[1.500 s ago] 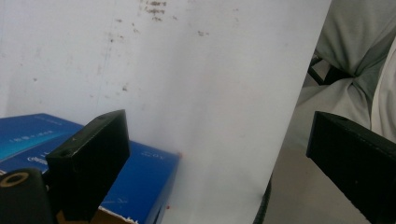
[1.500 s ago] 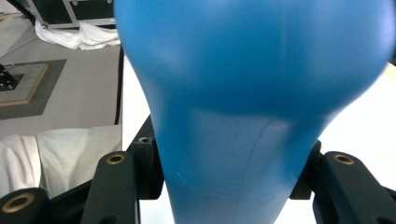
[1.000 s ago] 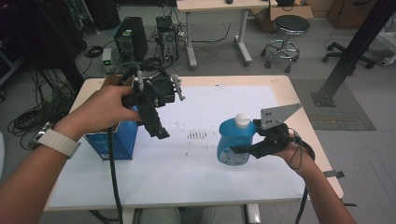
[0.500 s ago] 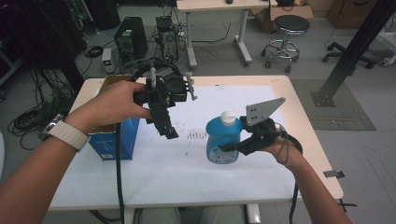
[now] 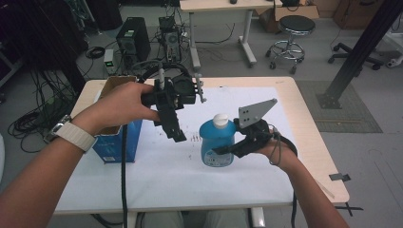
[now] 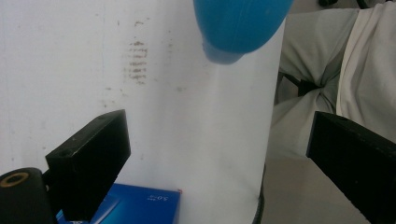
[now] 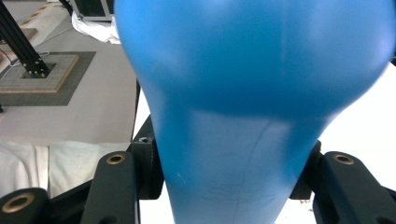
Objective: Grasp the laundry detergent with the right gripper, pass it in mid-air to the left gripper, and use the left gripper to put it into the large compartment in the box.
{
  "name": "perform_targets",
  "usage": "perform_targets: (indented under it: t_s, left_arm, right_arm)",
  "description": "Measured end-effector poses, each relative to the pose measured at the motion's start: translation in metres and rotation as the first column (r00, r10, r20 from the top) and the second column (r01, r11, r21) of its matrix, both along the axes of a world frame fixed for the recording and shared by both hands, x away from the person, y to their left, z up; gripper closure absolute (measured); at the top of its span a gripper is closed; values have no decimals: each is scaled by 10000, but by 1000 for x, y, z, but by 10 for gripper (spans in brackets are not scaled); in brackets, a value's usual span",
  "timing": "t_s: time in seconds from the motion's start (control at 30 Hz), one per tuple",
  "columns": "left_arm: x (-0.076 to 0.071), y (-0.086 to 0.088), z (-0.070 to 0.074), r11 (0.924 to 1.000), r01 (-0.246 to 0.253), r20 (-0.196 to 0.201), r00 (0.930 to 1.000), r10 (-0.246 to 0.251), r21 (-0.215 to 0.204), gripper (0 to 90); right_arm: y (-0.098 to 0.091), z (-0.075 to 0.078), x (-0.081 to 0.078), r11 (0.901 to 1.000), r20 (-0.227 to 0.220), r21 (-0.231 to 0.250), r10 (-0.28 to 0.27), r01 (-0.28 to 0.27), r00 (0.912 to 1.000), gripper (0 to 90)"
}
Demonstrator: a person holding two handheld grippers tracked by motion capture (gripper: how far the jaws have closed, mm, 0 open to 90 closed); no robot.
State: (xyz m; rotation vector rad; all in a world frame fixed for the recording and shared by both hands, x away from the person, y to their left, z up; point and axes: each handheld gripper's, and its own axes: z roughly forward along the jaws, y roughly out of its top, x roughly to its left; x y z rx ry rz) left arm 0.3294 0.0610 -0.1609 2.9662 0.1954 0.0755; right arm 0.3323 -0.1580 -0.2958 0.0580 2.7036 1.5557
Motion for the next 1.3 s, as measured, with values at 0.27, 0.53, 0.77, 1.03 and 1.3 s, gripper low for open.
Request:
perform_targets:
  t_s: [0.27,0.53,0.77,1.03,1.3]
  left_arm:
    - [0,-8,-1,10000,73,-10,10000,-72,37,67]
    - [-1,-19,-4,9994,311,-57,9995,-310,120,68]
    - [-1,-27,-6,9990,441,-108,9990,-440,119,68]
    - [-1,-34,-8,9983,582,-167,9982,-581,73,67]
    - [0,-41,-10,9979,655,-210,9976,-655,5,68]
  right_arm:
    - [10,0,0,9999,40,-22,116,-116,9999,453]
    - [18,1,1,9997,49,32,234,-234,9997,452]
    - [23,0,2,9995,24,16,307,-307,9995,451]
    - [26,0,2,9994,31,-14,345,-345,9994,452]
    - [27,1,2,9993,51,24,366,-366,9993,452]
